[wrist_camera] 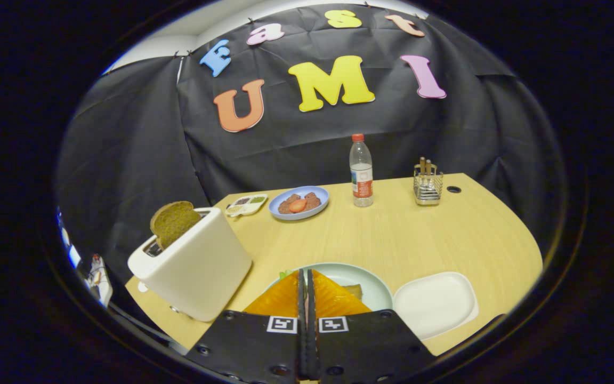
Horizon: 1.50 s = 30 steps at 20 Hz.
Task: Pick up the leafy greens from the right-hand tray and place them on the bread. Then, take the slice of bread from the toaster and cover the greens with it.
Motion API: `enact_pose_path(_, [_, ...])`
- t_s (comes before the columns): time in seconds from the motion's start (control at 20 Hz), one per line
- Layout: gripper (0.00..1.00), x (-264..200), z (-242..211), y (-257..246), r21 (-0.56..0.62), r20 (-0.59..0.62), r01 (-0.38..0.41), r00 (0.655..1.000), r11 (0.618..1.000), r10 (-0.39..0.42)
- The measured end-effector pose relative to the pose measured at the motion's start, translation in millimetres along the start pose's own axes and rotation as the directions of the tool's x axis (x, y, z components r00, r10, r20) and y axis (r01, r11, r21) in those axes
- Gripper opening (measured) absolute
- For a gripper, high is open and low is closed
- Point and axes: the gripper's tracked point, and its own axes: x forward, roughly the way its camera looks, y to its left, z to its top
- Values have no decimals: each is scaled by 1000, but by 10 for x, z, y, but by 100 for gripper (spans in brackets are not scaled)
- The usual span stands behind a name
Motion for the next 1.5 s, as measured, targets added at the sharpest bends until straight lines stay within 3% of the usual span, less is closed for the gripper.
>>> enact_pose_path(0.15, [2,40,26,-153,-74,34,52,998,996,-50])
enact_pose_path(0.25, [13,37,60,-213,-106,60,84,995,991,-78])
enact_pose_path(0.55, [63,-167,187,-292,-134,142,154,981,979,-135])
enact_pose_path(0.75, [98,-495,363,-239,-117,260,216,949,969,-180])
enact_pose_path(0.9, [98,-761,364,-38,-108,327,235,926,966,-189])
enact_pose_path(1.15, [98,-1108,438,725,-129,380,152,920,980,-93])
enact_pose_path(1.3, [98,-1101,542,1198,-124,411,129,909,984,-68])
enact_pose_path(1.5, [98,-840,557,1807,-72,383,72,923,995,-39])
